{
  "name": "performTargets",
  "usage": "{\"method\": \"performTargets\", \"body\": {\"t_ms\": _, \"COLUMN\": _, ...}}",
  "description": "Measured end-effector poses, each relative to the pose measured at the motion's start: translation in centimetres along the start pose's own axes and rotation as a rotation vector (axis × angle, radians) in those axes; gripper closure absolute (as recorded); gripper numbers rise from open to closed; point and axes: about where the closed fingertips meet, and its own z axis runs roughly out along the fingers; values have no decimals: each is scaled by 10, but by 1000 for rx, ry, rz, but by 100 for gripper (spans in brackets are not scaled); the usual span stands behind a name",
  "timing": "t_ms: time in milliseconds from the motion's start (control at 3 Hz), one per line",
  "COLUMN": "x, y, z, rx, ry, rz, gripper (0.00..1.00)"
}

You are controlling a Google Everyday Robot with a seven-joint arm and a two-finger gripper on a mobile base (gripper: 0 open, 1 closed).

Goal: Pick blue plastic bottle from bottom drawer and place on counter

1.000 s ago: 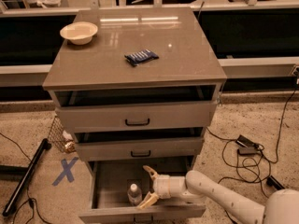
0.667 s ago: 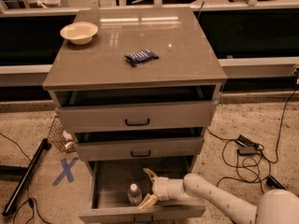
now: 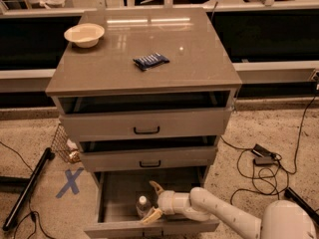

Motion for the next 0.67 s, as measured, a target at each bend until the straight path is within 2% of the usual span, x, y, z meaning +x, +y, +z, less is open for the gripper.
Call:
{"method": "performTargets", "body": {"t_ms": 333, "x": 13, "y": -1, "z": 5, "rx": 3, "ry": -10, "rz": 32, "gripper": 18}}
{"method": "performTargets", "body": {"t_ms": 667, "x": 32, "y": 0, "z": 8, "rx": -3, "ry": -18, "rz": 81, "gripper": 50}}
